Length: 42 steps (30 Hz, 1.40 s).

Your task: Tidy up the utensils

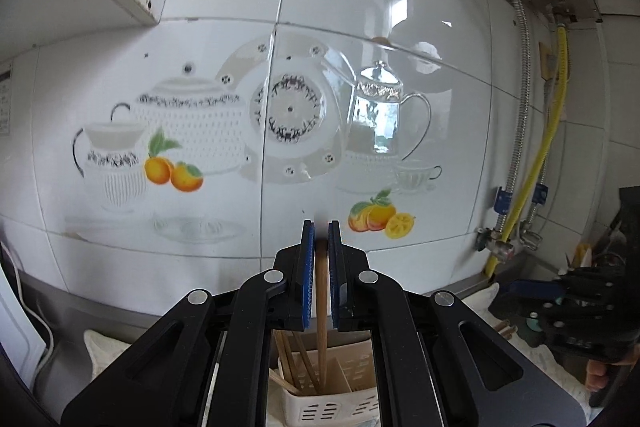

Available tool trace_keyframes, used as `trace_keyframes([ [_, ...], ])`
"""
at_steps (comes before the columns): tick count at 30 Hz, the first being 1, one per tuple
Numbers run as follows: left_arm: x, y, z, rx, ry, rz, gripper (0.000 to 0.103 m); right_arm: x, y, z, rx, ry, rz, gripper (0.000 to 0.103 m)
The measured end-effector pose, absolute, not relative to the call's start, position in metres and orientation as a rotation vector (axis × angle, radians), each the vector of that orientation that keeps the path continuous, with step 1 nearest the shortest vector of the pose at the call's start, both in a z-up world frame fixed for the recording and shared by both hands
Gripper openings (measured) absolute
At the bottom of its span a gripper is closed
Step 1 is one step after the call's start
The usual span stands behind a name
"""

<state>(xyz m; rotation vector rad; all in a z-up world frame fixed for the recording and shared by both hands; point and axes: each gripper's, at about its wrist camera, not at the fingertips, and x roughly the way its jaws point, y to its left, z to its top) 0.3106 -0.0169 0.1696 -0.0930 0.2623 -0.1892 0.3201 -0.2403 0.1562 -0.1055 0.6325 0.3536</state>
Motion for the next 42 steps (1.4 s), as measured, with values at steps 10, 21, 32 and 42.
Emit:
trace_keyframes([
  [10, 0.304, -0.018, 0.159, -0.076, 0.322, -0.221, 0.013, 0.270, -0.241, 0.168, -0.093, 0.565, 0.385, 0.042],
  [21, 0.226, -0.008, 0.163, -0.046, 0.300, -0.197, 0.085, 0.197, -0.234, 0.161, -0.100, 0.527, 0.374, 0.066],
  [32, 0.134, 0.014, 0.124, -0.015, 0.363, -0.151, 0.098, 0.126, -0.230, 0.128, -0.044, 0.553, 0.363, 0.090],
  [42, 0.082, 0.019, 0.083, -0.031, 0.434, -0.107, 0.098, 0.086, -0.221, 0.093, -0.051, 0.599, 0.337, 0.093],
])
